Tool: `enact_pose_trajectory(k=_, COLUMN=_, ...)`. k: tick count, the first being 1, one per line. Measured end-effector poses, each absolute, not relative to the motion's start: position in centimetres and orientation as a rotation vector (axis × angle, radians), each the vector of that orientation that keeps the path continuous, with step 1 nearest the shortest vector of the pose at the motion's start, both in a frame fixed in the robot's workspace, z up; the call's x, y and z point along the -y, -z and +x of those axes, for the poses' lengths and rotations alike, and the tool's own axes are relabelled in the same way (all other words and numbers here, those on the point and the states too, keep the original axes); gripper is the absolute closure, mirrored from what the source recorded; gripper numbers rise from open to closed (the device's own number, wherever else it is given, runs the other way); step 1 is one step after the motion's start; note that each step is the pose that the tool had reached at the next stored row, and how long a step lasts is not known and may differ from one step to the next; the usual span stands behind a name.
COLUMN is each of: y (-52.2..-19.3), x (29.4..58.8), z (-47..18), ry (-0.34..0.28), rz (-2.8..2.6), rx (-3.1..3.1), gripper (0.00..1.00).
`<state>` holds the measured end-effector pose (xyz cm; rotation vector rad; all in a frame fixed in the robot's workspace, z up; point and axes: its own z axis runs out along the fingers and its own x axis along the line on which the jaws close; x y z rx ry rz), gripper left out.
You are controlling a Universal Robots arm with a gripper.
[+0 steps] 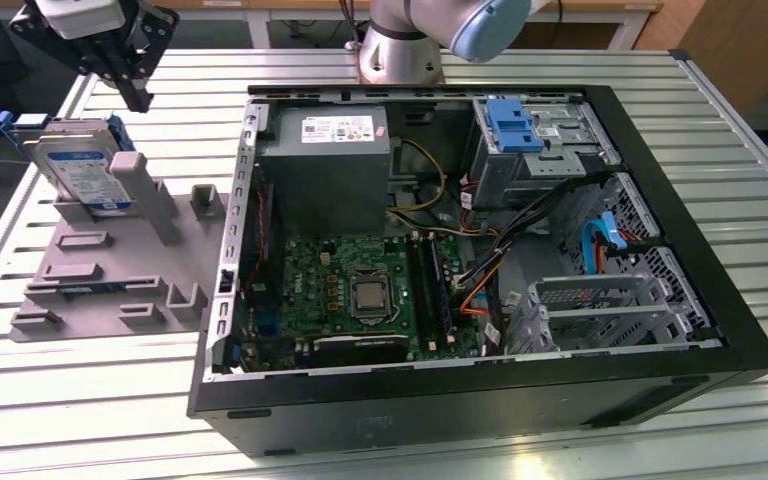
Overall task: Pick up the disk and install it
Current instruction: 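Reach for the disk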
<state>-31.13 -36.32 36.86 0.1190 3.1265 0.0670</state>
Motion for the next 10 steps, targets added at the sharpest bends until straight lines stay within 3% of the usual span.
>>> enact_pose_trajectory(k=10, y=-36.82, x=36.10, z=-31.75, ry=-0.067, rz=0.119, rx=-3.127, gripper=0.89)
